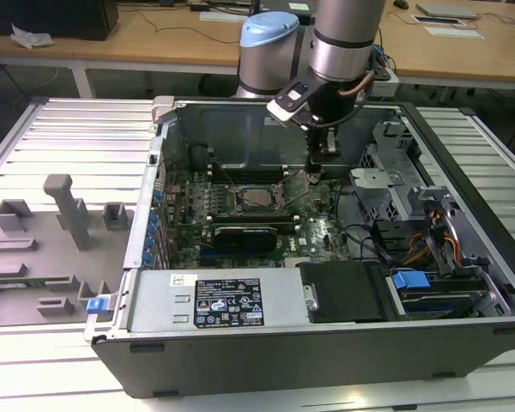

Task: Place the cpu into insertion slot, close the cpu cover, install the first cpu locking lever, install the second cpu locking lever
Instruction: 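Close the cpu cover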

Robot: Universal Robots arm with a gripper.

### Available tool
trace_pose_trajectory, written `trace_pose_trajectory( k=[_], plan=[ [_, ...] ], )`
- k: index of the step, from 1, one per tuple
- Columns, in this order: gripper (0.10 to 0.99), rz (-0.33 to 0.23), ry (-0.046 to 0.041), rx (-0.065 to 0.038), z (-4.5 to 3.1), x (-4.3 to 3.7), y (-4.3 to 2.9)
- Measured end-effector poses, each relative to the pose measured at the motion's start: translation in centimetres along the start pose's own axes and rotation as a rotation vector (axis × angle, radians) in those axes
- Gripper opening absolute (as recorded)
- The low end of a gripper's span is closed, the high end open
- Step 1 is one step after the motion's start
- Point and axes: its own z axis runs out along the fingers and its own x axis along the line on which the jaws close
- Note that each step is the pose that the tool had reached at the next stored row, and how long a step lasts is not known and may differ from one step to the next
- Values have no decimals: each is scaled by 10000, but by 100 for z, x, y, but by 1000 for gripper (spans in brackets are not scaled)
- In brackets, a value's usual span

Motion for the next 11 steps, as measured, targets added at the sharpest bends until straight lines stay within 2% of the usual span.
trace_pose_trajectory(
  k=[3, 8, 10, 11],
  plan=[
    [106, 1, -1, 11, 28, -3, 79],
    [106, 1, 0, 22, 129, -6, 119],
    [106, 2, 0, 37, 212, -9, 124],
    [106, 2, 0, 40, 231, -10, 124]
  ],
)
